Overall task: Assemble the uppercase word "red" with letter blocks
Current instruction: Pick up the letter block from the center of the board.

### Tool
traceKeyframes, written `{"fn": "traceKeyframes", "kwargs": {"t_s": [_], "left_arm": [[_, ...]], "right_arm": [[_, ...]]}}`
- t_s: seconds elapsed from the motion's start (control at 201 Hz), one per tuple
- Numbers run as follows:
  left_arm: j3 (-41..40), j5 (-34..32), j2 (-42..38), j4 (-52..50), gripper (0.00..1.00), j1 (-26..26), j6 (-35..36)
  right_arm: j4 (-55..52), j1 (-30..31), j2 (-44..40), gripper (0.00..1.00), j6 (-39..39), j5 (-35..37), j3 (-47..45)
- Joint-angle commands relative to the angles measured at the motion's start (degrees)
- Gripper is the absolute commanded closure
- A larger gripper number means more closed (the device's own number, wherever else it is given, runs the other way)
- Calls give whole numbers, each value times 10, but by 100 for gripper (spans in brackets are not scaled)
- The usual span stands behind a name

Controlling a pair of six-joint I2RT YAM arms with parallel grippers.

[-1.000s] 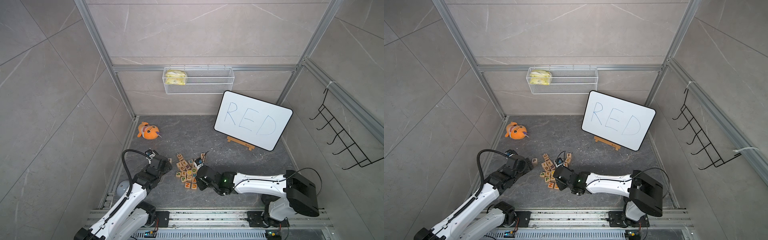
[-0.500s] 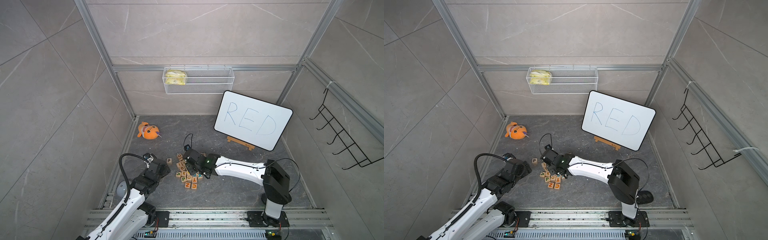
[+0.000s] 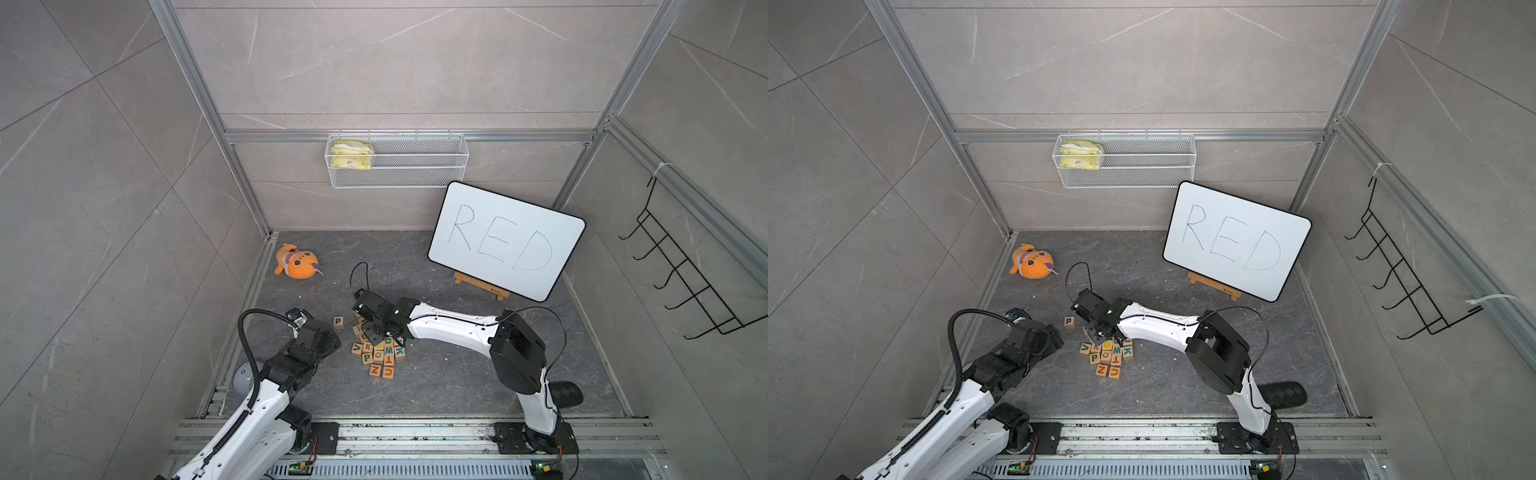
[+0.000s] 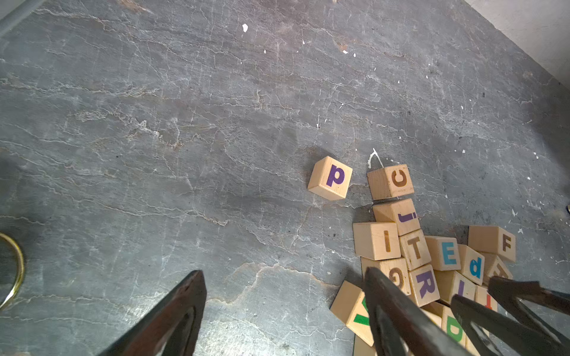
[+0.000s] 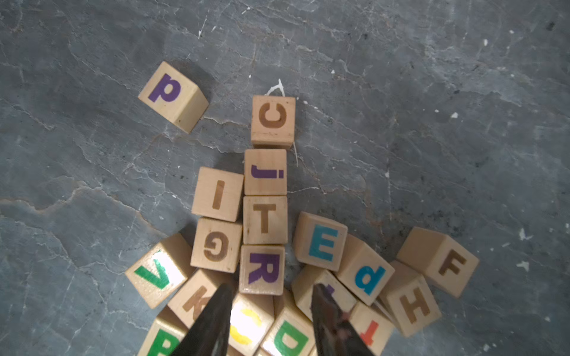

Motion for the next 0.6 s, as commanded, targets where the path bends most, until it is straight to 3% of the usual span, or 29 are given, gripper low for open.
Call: {"fn": "traceKeyframes", "kwargs": {"t_s": [0.0, 0.597], "left_arm": [[-4, 12, 0, 3, 16, 4, 14], [-13, 23, 16, 13, 16, 4, 14]], "right_arm": [[-25, -3, 25, 57, -13, -11, 21], [-30, -10, 57, 59, -16, -12, 35]]}}
